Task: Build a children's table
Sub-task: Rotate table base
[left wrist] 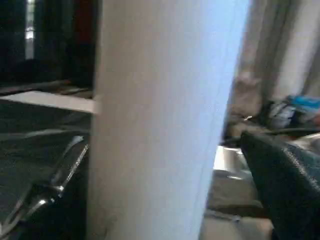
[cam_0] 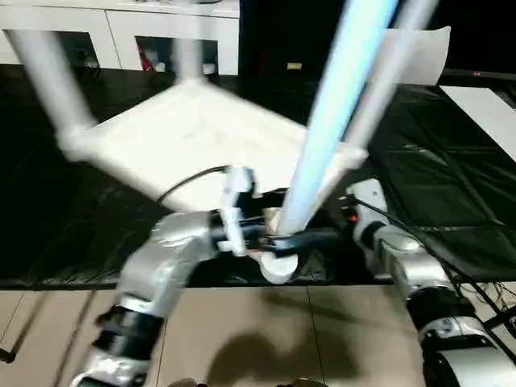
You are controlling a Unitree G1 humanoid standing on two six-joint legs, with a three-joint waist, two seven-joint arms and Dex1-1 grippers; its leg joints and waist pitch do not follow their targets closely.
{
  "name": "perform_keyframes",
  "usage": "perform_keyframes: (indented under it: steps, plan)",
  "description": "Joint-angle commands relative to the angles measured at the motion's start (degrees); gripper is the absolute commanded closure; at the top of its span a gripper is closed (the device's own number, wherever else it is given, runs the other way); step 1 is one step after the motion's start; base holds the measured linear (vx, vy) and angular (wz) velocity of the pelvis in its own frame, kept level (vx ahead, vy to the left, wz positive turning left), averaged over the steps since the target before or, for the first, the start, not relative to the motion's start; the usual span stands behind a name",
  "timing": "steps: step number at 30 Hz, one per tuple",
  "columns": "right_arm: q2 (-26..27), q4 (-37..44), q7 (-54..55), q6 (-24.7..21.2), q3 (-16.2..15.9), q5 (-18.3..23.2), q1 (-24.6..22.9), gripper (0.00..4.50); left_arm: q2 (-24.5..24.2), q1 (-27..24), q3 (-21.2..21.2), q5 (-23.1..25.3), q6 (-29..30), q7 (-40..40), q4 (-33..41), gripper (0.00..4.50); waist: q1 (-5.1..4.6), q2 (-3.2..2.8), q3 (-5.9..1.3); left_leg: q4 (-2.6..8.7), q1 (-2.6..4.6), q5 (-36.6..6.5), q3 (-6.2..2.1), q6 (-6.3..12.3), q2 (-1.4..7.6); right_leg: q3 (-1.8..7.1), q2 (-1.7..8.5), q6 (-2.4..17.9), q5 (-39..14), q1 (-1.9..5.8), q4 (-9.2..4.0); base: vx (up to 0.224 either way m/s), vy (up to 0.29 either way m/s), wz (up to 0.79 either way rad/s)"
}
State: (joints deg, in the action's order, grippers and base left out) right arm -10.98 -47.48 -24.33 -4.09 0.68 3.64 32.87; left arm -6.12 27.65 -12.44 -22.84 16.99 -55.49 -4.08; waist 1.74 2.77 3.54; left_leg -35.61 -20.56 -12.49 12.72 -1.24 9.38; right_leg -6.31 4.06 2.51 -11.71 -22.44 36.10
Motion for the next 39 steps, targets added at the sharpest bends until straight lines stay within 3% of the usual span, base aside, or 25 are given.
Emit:
perform_keyframes:
  steps: [1, 3, 8, 16, 22, 24, 26, 30, 35, 37, 39]
  plan:
    - [1.07, 1.1, -1.94, 1.3, -1.04, 1.06, 1.3, 0.0, 0.99, 0.96, -1.15, 1.85, -1.76, 1.53, -1.1, 0.11, 0.47, -0.28, -3.55, 4.42, 0.12, -7.63, -3.23, 0.88, 5.12, 4.87, 6.39, 11.53, -11.04, 3.44, -4.97, 0.0, 0.0, 0.0]
    - [2.42, 2.15, -4.88, 1.84, -2.01, 1.84, 0.51, 0.0, 2.09, 1.38, -1.07, 1.48, -1.93, 2.61, -1.24, 0.11, 0.43, -0.29, -3.72, 4.26, 0.24, -7.8, -3.15, 0.97, 5.06, 4.93, 6.46, 11.71, -10.97, 3.39, -4.91, 0.0, 0.0, 0.0]
    - [4.18, 2.3, -8.01, 3.36, -3.38, 1.75, -0.35, 0.0, 3.31, 0.63, -2.19, 0.53, -1.16, 2.03, 0.0, 0.11, 0.75, -0.66, -3.97, 4.19, 0.19, -4.99, -3.08, 2.04, 5.23, 4.91, 6.36, 13.53, -5.04, 3.35, -4.17, 0.0, 0.0, 0.0]
    - [6.72, -1.82, -8.15, 5.93, -3.14, 1.09, 1.58, 0.0, 5.89, 0.13, -4.95, 0.26, -1.61, 1.48, 0.62, 0.11, 0.63, -0.71, -3.78, 4.36, 0.32, -7.12, -3.08, 1.23, 5.31, 4.94, 6.38, 13.89, -7.16, 3.29, -4.54, 0.0, 0.0, 0.0]
    - [4.83, -6.22, 1.12, 7.31, -0.27, -0.85, 3.91, 0.0, 6.42, 5.58, -0.3, 9.37, -8.44, 13.7, -10.73, 0.11, 0.62, -0.68, -3.71, 4.4, 0.66, -7.78, -3.06, 0.96, 5.19, 4.92, 6.14, 13.01, -8.86, 2.94, -4.91, 0.0, 0.0, 0.0]
    - [3.49, -7.4, 4.75, 6.65, 0.92, -1.41, 4.38, 0.0, 5.4, 7.54, 1.62, 11.42, -11.03, 16.78, -14.67, 0.11, 0.62, -0.39, -3.77, 4.34, 0.27, -7.5, -3.2, 0.92, 5.0, 4.93, 6.41, 11.84, -9.54, 3.34, -4.96, 0.0, 0.0, 0.0]
    - [1.97, -7.71, 7.0, 6.01, 2.91, -0.67, 4.42, 0.0, 4.2, 9.0, 3.83, 11.94, -12.39, 18.84, -17.14, 0.11, 0.79, -0.47, -3.87, 4.23, 0.53, -7.19, -3.1, 1.06, 4.95, 4.96, 6.34, 11.55, -9.7, 3.17, -5.01, 0.0, 0.0, 0.0]
    - [0.01, -6.96, 5.57, 6.02, 5.05, 1.26, 3.69, 0.0, 2.48, 9.75, 5.52, 12.19, -13.45, 19.24, -19.19, 0.11, 1.17, -0.48, -4.0, 4.13, 0.3, -5.25, -2.93, 2.25, 4.93, 4.86, 6.22, 12.47, -5.67, 3.26, -4.46, 0.0, 0.0, 0.0]
    - [-1.26, -4.23, 2.71, 8.66, 5.63, 2.4, 1.65, 0.0, 1.33, 7.98, 5.13, 13.25, -15.07, 19.6, -19.89, 0.11, 1.09, -0.69, -3.99, 3.99, 0.22, -6.28, -2.92, 2.63, 4.84, 4.8, 6.16, 11.99, -8.14, 3.23, -4.86, 0.0, 0.0, 0.0]
    - [-1.89, -0.19, 0.05, 9.06, 5.85, 3.65, -0.78, 0.0, 1.0, 3.77, 4.47, 10.58, -15.92, 15.01, -16.19, 0.11, 1.5, -0.73, -4.1, 3.93, 0.13, -5.77, -2.97, 3.37, 5.03, 4.88, 6.37, 12.18, -6.93, 3.45, -4.76, 0.0, 0.0, 0.0]
    - [-2.07, 5.71, -2.96, 8.03, 5.69, 5.29, -3.94, 0.0, -0.4, -1.74, 3.11, 6.15, -12.04, 9.18, -9.46, 0.11, 1.63, -0.78, -4.15, 3.98, -0.09, -4.54, -2.93, 4.36, 5.28, 4.91, 6.31, 12.8, -4.95, 3.24, -4.3, 0.0, 0.0, 0.0]
